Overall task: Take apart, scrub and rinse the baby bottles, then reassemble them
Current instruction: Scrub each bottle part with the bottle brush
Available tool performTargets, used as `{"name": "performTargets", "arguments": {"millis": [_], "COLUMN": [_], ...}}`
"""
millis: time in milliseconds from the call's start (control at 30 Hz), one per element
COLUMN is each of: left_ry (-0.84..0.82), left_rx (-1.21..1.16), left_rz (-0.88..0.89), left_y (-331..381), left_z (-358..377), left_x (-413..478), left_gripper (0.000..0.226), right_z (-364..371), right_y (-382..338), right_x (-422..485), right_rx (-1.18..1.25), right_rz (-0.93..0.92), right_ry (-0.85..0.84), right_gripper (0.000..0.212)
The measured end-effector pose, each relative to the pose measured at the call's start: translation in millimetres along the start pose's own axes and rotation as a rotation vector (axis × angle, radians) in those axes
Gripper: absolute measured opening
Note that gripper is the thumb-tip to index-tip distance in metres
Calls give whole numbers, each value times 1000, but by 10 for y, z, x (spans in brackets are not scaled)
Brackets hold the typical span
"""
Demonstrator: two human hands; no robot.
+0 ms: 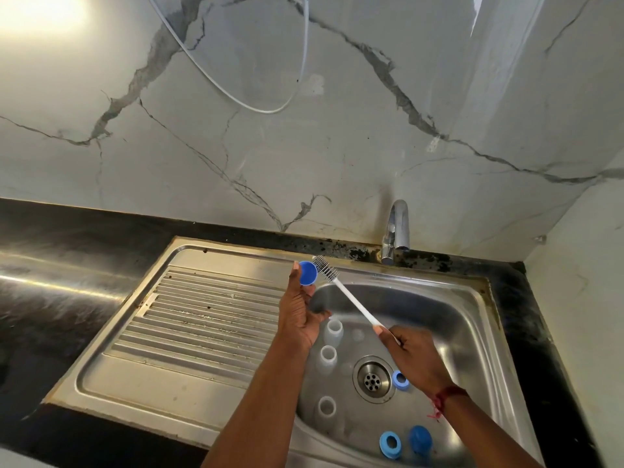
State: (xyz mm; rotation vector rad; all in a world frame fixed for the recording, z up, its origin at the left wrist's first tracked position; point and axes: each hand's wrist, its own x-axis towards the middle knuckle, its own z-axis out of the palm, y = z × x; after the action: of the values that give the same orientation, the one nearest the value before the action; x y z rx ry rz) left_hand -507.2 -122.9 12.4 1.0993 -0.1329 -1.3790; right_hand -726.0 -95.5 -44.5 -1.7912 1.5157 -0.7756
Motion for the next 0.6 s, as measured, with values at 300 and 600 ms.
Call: {"name": "performTargets", "arguments": {"millis": [300, 600], "left_ry": [-64, -17], "left_rx": [-129, -227], "left_rz": [-78, -99], "left_y": [-162, -239], "left_z": [-35, -48], "left_x": [26, 75], "left_gripper": [38, 47], "right_z": [70, 243], "right_y": [-78, 26], "right_x": [-95, -243], "right_rx": [-95, -15], "right_rz": [69, 105], "right_ry": [6, 9], "right_gripper": [54, 71]}}
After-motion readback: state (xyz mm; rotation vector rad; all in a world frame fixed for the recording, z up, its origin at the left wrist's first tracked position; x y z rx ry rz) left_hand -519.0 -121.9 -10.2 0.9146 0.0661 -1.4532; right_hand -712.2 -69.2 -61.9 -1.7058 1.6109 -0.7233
